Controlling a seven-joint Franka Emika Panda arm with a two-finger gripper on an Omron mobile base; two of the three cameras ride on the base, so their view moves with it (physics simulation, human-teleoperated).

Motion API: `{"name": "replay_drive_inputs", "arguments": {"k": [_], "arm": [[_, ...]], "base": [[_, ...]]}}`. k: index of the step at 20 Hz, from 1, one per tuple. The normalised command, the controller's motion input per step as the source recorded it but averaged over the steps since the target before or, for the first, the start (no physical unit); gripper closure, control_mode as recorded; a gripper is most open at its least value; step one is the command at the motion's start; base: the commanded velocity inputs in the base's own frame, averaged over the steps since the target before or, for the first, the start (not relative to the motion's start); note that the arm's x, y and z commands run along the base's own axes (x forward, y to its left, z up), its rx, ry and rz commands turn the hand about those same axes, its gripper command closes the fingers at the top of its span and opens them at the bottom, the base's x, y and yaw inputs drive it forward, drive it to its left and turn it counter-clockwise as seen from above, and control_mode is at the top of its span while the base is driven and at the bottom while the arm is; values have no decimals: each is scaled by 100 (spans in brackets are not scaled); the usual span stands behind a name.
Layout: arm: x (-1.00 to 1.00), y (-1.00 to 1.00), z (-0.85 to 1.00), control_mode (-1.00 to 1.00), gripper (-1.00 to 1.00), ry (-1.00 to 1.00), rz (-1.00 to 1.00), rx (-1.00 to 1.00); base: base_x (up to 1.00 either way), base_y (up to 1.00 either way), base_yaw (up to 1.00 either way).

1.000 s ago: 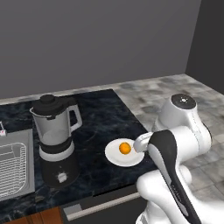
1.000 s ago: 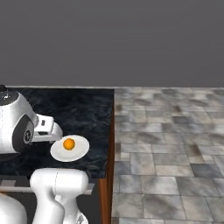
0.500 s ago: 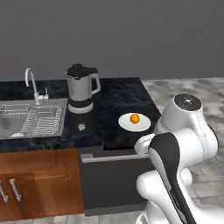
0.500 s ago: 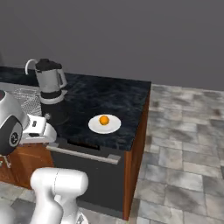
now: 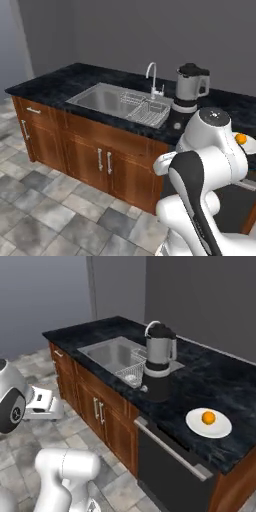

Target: Pick the mango and orange from the fridge and place them on the plate next to the blender to make a fruit smoothie.

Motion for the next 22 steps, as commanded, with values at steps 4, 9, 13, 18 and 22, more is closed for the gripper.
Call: {"name": "replay_drive_inputs", "arguments": {"k": [4,9,13,18,22], "arm": [[0,0,0,100,-100,0,0,0],[0,0,0,100,-100,0,0,0],[0,0,0,100,-100,0,0,0],[0,0,0,100,-100,0,0,0],[0,0,0,100,-100,0,0,0]], "base": [[3,94,74],[48,100,55],[65,100,42],[96,100,40],[100,100,32]]}}
